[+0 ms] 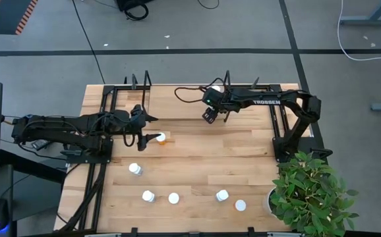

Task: Pick and place medicine bottles onto shelf by color
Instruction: Put the white pill bottle on the shelf

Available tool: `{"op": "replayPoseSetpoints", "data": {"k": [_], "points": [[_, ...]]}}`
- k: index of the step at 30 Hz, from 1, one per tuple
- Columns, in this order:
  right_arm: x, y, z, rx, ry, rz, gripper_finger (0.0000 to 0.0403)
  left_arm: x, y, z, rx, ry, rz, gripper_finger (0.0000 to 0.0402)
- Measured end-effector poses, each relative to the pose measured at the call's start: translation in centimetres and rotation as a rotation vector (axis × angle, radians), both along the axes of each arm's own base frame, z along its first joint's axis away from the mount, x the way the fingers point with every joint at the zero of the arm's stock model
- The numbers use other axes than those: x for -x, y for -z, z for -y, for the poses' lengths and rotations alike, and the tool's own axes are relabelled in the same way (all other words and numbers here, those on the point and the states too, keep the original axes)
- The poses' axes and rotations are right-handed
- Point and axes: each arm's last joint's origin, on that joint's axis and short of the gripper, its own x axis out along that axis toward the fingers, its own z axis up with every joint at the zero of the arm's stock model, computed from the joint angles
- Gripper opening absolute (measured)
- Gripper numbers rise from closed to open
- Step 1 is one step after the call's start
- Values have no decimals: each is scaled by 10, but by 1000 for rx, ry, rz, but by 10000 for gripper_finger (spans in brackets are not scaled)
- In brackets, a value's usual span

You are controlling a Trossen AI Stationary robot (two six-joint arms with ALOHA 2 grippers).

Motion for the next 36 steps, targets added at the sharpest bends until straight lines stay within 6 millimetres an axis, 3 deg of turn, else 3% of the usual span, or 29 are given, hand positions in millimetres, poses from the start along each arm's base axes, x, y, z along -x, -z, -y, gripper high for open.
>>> {"op": "replayPoseSetpoints", "data": {"k": [5,15,36], "points": [[-1,-2,0,1,-9,-13,274,0,0,0,0,0,0,325],[-12,-28,-5,41,-36,52,274,0,0,0,0,0,0,325],[-2,-20,-8,24,46,-31,273,0,1,0,7,-2,-3,325]]}}
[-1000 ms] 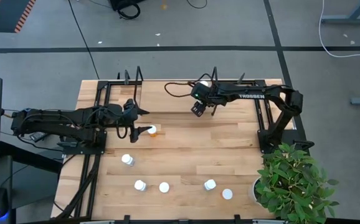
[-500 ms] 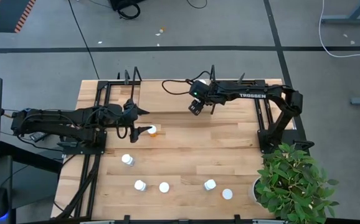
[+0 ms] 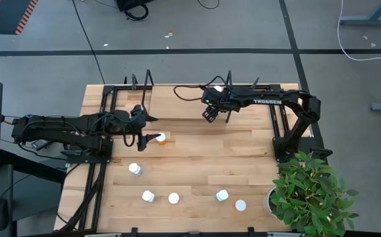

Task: Pick and place medicine bottles onto shelf by color
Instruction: Put the white pill bottle on the shelf

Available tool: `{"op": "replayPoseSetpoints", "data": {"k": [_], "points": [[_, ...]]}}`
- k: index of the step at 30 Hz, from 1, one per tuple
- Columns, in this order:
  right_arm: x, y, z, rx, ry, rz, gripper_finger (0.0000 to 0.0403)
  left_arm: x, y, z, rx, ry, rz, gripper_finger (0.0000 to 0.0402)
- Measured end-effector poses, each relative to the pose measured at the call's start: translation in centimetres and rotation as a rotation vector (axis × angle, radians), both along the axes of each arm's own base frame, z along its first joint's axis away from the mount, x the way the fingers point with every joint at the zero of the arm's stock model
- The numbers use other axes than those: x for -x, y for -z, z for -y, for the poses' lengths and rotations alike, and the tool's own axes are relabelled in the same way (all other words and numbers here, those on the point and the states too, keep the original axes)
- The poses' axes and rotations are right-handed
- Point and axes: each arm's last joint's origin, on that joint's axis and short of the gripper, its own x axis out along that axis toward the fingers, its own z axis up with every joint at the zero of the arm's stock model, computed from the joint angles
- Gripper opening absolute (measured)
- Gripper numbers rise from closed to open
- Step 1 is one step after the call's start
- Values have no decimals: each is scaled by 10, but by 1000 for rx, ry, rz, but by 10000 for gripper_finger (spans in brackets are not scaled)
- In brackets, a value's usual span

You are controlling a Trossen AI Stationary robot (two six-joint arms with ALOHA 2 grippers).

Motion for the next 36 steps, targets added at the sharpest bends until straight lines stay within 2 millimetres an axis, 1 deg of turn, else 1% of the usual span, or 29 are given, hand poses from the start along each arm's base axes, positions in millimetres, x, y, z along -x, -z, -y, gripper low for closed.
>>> {"op": "replayPoseSetpoints", "data": {"k": [4,7,19,26,36], "points": [[4,15,-1,-6,7,-14,273,0,0,0,0,0,-5,325],[6,26,-1,24,2,-15,273,0,1,0,0,0,-9,325],[2,26,1,30,-6,38,273,0,1,0,1,0,-11,325],[1,26,2,12,17,69,273,0,1,0,1,0,-11,325],[-2,24,7,-10,58,159,273,1,1,0,1,0,-12,325]]}}
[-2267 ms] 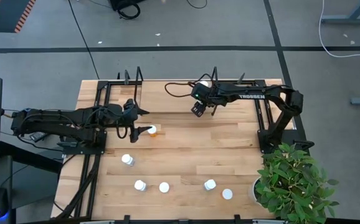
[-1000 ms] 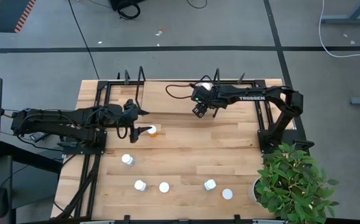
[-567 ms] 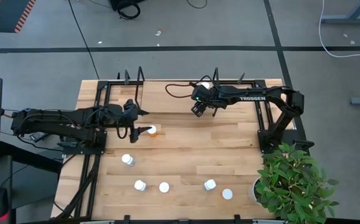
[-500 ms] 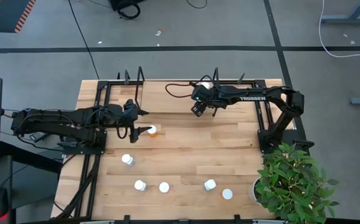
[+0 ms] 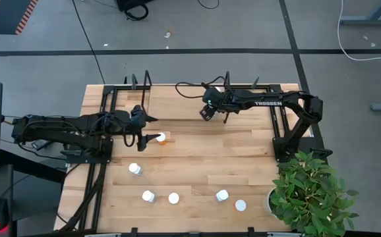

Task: Pick and place medicine bottles onto shelf by color
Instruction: Put the white pill bottle on the shelf

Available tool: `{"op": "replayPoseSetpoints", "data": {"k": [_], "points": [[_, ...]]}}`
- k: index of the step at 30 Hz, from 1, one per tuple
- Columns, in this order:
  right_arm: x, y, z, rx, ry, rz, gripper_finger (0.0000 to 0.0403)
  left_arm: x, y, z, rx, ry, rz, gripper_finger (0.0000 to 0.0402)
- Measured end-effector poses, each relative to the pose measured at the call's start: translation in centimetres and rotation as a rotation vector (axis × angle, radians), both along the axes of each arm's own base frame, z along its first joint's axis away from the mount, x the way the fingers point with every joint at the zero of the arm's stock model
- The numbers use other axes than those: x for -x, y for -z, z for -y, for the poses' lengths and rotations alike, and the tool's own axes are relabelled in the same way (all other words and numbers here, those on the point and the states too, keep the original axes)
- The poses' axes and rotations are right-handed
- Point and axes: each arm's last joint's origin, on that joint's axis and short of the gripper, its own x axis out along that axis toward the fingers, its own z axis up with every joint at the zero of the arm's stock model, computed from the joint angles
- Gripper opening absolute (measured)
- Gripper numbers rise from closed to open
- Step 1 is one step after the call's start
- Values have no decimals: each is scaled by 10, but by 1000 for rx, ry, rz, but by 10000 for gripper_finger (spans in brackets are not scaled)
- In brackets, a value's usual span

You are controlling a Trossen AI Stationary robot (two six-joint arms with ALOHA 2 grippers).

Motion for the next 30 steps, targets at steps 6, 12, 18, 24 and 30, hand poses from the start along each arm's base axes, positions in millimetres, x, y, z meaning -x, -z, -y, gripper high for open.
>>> {"op": "replayPoseSetpoints", "data": {"k": [6,12,18,24,30], "points": [[-2,-1,2,-2,6,35,273,0,0,1,0,7,-2,325],[-1,0,2,-4,6,29,273,0,0,6,1,31,-2,325],[-3,-1,4,-12,0,52,273,0,0,7,1,39,-1,325],[-3,-2,5,-11,-10,61,273,0,0,7,1,39,-1,325],[-8,1,-9,51,-139,-23,273,0,0,7,1,39,-1,325]]}}
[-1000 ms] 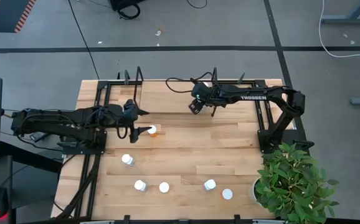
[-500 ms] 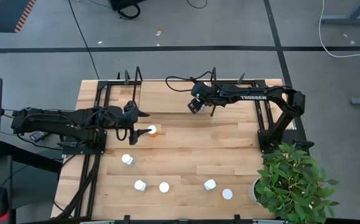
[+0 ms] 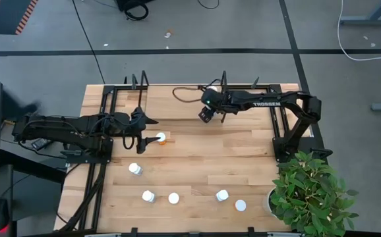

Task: Pick and place medicine bottles onto shelf by color
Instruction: Put the white pill bottle on the shelf

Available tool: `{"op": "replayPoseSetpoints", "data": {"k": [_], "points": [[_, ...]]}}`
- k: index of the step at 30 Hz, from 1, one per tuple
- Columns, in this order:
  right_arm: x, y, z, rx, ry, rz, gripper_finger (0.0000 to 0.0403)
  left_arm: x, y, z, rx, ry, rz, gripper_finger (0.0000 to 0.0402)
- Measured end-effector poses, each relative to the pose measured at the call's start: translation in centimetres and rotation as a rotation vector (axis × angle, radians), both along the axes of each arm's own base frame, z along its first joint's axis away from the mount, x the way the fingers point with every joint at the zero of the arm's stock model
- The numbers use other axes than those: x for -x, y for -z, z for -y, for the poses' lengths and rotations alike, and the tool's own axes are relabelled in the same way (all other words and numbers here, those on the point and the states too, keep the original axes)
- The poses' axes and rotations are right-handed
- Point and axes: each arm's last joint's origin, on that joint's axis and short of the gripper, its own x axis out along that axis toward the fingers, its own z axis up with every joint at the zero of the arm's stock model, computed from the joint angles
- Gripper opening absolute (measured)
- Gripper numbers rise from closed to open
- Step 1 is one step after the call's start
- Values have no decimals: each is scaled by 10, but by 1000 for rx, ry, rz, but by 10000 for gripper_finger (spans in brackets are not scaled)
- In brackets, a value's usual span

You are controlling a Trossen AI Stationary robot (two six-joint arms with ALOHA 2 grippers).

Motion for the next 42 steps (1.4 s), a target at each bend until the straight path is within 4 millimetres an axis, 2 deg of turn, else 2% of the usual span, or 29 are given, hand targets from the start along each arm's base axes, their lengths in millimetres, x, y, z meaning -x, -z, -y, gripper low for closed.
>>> {"op": "replayPoseSetpoints", "data": {"k": [4,12,16,25,30,35,42], "points": [[0,2,-7,40,-60,-68,287,0,0,0,0,0,0,325],[2,3,-8,50,-106,-117,356,0,0,0,16,-8,3,325],[2,3,-8,64,-136,-134,365,0,1,0,19,-9,-5,325],[4,5,-13,101,-279,-245,351,0,1,0,20,-10,-5,325],[10,4,-5,48,-81,-192,348,0,1,0,23,-11,-6,325],[7,1,-4,-2,7,-86,338,0,1,0,23,-12,-7,325],[2,-2,-6,-10,97,16,272,0,1,0,39,-19,-3,325]]}}
